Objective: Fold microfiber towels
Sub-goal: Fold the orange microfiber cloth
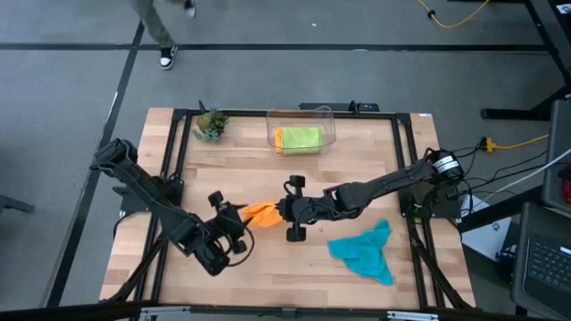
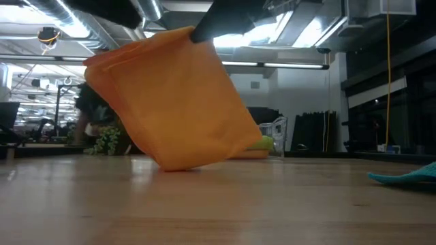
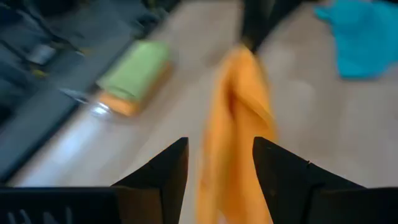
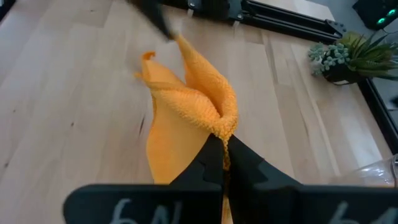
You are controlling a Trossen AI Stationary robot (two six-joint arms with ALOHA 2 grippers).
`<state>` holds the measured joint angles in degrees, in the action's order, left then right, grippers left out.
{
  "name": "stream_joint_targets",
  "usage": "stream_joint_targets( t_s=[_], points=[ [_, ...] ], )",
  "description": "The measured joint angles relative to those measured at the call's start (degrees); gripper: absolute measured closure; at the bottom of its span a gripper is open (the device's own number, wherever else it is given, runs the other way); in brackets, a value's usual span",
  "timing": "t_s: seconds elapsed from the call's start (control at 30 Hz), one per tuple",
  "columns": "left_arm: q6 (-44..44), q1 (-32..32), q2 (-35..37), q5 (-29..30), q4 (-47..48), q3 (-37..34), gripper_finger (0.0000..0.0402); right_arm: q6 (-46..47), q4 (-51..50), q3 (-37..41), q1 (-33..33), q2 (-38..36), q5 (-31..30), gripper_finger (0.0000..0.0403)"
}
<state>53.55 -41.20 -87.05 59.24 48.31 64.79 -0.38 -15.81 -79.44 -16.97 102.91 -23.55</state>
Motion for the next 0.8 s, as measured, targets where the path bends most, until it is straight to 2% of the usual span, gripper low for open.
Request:
stream_joint_targets(
  t_s=[0.07,0.13,0.2,0.3,0.4,0.8],
  points=[
    [-0.07,1.14,0.0,4.5,-0.06,0.0,0.0218,-0.02,-0.02,0.0,0.0,0.0,0.04,0.0401],
    [-0.04,3.03,0.0,5.42,-0.83,0.0,0.0205,-0.04,-0.02,0.0,0.0,0.0,0.04,0.0401],
    [-0.09,5.82,0.1,-0.19,-2.39,0.0,0.0192,-0.06,-0.02,0.0,0.0,0.0,0.05,0.0401],
    [-2.87,9.95,0.17,-13.71,-4.51,0.0,0.0179,-0.1,-0.01,0.0,0.0,0.0,0.06,0.0401],
    [-6.16,11.88,0.17,-19.39,-5.31,0.0,0.0176,-0.31,-0.02,0.0,0.0,0.0,0.08,0.0401],
    [-5.96,13.71,0.17,-20.41,-5.63,0.0,0.0175,-0.15,-0.31,0.02,0.04,0.02,0.08,0.0401]
  ],
)
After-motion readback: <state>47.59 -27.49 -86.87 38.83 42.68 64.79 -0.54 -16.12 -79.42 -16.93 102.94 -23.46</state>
